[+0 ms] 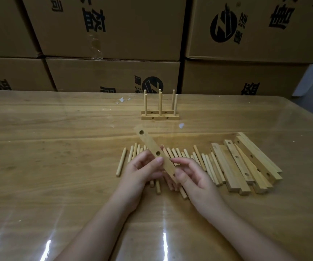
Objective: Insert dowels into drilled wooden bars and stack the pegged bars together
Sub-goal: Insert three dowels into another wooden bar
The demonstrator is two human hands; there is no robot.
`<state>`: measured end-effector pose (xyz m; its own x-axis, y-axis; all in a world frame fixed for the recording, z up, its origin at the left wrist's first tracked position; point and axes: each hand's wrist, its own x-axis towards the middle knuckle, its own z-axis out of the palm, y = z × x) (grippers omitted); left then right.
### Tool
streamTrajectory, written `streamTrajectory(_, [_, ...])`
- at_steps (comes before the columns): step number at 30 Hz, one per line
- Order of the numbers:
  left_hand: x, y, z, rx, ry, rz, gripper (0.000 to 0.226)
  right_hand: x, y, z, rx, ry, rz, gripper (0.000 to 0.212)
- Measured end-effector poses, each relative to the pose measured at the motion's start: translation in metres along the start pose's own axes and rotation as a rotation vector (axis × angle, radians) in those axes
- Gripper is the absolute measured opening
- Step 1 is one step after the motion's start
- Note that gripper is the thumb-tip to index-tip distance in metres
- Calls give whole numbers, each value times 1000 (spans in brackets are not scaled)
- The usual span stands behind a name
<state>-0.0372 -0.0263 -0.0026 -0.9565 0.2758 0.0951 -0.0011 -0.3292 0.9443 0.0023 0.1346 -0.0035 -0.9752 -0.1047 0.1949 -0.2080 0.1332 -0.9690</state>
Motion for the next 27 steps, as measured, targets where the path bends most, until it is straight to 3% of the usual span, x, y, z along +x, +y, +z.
streamTrajectory(11, [0,-2,-2,-50,56,-7,28,3,5,-14,49,327,-100,34])
streamTrajectory(14, [3,-2,-7,-170,109,-24,26,5,6,-22,78,430,-102,35])
streamTrajectory(17, [4,0,-10,-268,59,-67,31,9,8,-26,102,480,-72,33])
streamTrajectory(20, [2,0,-7,-162,-7,-115,55,11,12,-29,106,519,-66,35])
streamTrajectory(24, [-3,-2,-3,146,-108,-67,34,12,13,-29,124,503,-81,33])
streamTrajectory(27, [-5,-4,-5,188,-120,-94,27,12,11,-28,161,436,-93,35])
